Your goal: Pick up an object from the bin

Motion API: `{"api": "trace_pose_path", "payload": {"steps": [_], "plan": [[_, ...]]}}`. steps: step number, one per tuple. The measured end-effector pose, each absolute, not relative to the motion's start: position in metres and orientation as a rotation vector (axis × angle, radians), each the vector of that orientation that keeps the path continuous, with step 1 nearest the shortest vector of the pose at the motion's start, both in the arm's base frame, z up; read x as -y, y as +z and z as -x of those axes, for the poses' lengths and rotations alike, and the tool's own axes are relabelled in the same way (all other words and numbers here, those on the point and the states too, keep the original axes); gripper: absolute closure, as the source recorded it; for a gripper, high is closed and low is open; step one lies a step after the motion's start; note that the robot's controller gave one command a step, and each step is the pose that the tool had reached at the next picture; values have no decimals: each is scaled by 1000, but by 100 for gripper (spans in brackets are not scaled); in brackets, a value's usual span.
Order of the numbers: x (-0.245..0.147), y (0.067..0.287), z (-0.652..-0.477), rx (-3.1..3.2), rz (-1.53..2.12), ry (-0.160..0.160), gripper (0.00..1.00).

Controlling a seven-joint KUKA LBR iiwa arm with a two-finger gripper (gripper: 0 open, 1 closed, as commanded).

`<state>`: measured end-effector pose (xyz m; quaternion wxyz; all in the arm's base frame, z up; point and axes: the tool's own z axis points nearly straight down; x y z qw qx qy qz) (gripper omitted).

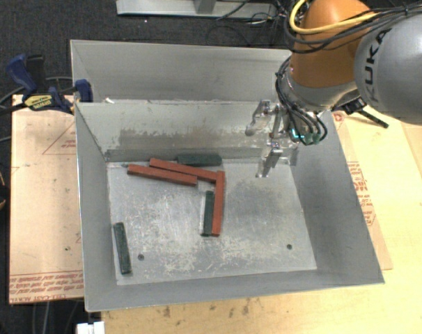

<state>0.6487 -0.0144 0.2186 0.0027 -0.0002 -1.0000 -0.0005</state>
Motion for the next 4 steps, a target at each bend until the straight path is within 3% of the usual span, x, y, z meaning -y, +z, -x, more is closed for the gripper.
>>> {"api": "trace_pose_path", "payload": {"steps": [1,2,3,4], "plan": [[14,223,-650,3143,0,-1,0],[-14,177,-632,3146,-107,0,0],[-29,140,-635,3116,-415,-2,0],[-28,98,-625,3044,-798,-1,0]]}}
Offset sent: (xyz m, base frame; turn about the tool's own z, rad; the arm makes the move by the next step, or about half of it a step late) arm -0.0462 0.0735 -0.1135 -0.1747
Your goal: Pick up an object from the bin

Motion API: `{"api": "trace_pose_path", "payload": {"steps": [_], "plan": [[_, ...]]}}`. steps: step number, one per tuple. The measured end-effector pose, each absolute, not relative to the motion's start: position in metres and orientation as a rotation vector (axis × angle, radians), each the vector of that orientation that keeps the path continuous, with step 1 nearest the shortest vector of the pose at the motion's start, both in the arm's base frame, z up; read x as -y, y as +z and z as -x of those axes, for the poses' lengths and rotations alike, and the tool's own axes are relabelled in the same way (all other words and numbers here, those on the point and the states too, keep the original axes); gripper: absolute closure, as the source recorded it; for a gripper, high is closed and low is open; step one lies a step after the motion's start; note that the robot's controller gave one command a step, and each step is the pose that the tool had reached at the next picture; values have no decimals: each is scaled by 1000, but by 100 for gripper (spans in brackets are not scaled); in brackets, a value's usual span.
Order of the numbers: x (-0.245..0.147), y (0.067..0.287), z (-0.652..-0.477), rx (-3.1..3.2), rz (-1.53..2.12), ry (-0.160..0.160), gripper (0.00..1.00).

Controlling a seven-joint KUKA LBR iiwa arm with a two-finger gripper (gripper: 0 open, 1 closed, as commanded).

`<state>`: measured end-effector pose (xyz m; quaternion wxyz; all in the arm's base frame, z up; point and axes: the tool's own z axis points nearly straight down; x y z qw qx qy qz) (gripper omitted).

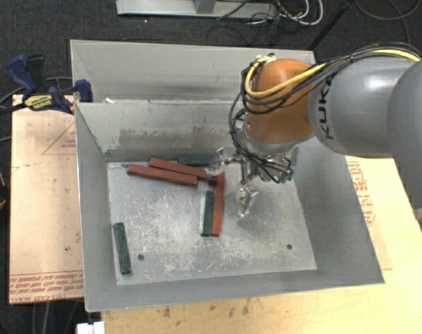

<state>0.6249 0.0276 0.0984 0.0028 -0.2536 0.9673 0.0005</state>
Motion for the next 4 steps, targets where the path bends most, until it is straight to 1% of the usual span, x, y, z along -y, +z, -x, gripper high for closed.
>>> {"api": "trace_pose_path", "payload": {"steps": [1,2,3,4], "plan": [[-31,93,-629,-3027,796,0,0],[11,146,-611,-2999,939,6,0],[-88,84,-652,-2887,1175,-7,100],[-88,84,-652,-2888,1174,-6,100]]}}
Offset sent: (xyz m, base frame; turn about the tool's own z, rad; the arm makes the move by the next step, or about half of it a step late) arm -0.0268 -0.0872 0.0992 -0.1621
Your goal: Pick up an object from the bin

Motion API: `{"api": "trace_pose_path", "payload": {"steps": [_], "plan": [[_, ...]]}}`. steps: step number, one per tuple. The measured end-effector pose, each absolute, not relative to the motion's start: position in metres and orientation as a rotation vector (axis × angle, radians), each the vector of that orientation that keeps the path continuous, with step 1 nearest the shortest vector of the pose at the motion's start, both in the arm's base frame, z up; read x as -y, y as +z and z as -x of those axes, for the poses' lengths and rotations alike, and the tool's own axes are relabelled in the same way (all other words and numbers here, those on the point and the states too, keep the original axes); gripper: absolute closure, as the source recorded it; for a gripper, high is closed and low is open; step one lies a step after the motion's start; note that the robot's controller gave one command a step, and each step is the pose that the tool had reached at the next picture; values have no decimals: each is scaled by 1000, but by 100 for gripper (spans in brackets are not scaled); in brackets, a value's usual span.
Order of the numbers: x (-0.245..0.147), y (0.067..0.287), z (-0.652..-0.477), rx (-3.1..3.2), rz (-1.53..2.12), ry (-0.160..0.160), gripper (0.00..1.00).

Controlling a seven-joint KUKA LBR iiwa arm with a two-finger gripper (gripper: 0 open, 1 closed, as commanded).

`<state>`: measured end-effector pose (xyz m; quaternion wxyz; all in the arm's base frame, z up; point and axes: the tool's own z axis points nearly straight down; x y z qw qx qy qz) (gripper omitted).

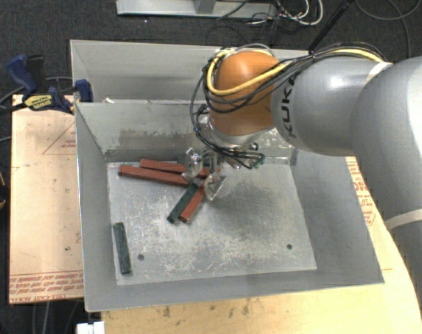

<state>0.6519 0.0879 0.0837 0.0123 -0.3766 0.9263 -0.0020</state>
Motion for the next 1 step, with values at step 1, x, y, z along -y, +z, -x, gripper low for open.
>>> {"api": "trace_pose_path", "payload": {"steps": [1], "plan": [[-93,208,-644,-2908,1176,2,100]]}}
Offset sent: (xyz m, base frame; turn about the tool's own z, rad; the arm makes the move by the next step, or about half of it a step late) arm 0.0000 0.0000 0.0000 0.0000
